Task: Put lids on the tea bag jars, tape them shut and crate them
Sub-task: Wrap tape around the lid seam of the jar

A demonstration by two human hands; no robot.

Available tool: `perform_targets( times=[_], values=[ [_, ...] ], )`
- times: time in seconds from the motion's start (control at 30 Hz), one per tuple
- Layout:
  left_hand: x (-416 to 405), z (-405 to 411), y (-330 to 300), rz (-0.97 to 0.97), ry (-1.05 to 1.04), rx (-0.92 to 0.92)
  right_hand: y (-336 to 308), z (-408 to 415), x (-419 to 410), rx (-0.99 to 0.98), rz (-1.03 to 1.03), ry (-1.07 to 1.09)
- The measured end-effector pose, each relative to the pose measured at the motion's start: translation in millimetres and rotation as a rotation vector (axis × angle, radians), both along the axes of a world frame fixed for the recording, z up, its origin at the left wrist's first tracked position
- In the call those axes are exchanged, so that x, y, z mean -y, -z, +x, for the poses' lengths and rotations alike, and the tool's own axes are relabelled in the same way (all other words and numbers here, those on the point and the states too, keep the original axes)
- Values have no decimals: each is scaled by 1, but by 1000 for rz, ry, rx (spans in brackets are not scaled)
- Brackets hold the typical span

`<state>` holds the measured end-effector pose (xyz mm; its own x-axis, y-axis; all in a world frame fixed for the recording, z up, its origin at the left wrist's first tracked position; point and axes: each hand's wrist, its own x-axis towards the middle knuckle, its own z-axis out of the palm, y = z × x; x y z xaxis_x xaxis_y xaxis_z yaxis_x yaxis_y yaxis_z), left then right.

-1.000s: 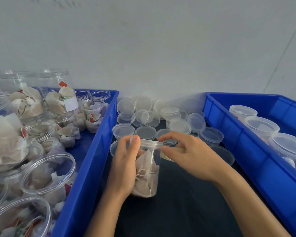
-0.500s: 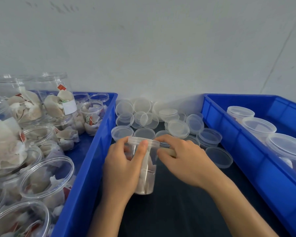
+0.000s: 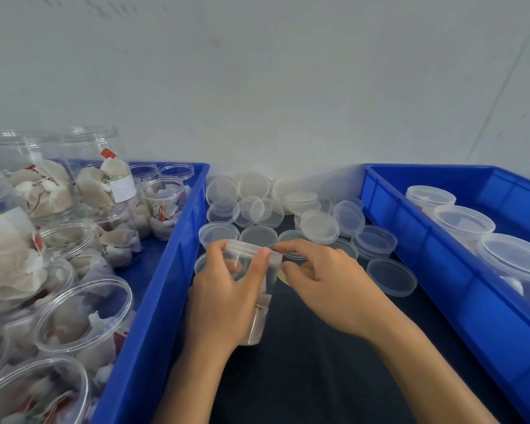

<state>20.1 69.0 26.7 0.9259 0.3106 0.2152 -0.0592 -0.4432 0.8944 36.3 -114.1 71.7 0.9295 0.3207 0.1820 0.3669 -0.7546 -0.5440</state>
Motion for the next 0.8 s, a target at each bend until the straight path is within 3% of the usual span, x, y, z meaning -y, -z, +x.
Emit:
perform_targets(
  times=[0.23, 0.8],
  values=[
    [-2, 1, 2, -234, 37, 66, 4, -1, -2, 94, -26, 31],
    [-2, 8, 13, -443, 248, 41, -3, 1, 8, 29, -60, 33]
  ],
)
